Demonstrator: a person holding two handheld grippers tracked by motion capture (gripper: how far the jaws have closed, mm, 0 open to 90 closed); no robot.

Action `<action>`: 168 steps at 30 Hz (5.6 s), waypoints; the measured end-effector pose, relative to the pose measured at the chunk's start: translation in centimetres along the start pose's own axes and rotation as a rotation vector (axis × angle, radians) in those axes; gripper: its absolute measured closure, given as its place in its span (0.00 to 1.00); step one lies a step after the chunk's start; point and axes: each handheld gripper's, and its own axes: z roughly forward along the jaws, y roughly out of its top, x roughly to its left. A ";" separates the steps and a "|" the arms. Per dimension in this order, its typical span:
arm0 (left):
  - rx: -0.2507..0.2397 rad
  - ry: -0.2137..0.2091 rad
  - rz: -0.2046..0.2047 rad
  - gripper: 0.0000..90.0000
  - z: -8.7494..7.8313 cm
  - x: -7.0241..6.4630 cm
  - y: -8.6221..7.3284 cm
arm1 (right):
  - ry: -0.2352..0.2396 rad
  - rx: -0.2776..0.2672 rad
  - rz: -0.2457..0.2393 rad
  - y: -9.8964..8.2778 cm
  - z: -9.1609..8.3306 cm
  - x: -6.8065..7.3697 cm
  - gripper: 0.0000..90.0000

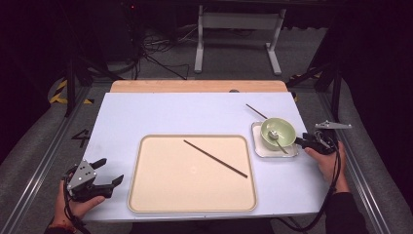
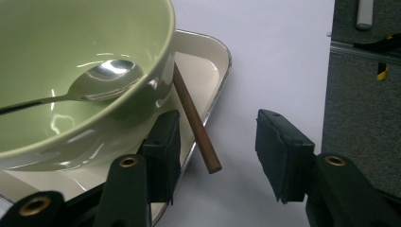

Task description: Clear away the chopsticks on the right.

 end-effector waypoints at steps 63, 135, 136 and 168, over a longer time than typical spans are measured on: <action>-0.003 0.010 0.007 0.20 -0.4 0.1 -0.1 | 0.043 -0.241 -0.058 2.4 -5.9 2.3 0.94; 0.007 -0.002 0.019 0.19 -0.3 -0.2 -0.1 | 0.372 0.116 -0.468 -0.6 1.1 19.3 0.94; 0.006 -0.003 0.019 0.19 -0.3 -0.2 -0.1 | 0.372 0.119 -0.466 -0.7 1.2 19.3 0.94; 0.002 0.001 0.018 0.19 -0.3 -0.1 0.0 | 0.406 0.040 -0.461 1.6 0.5 20.6 0.81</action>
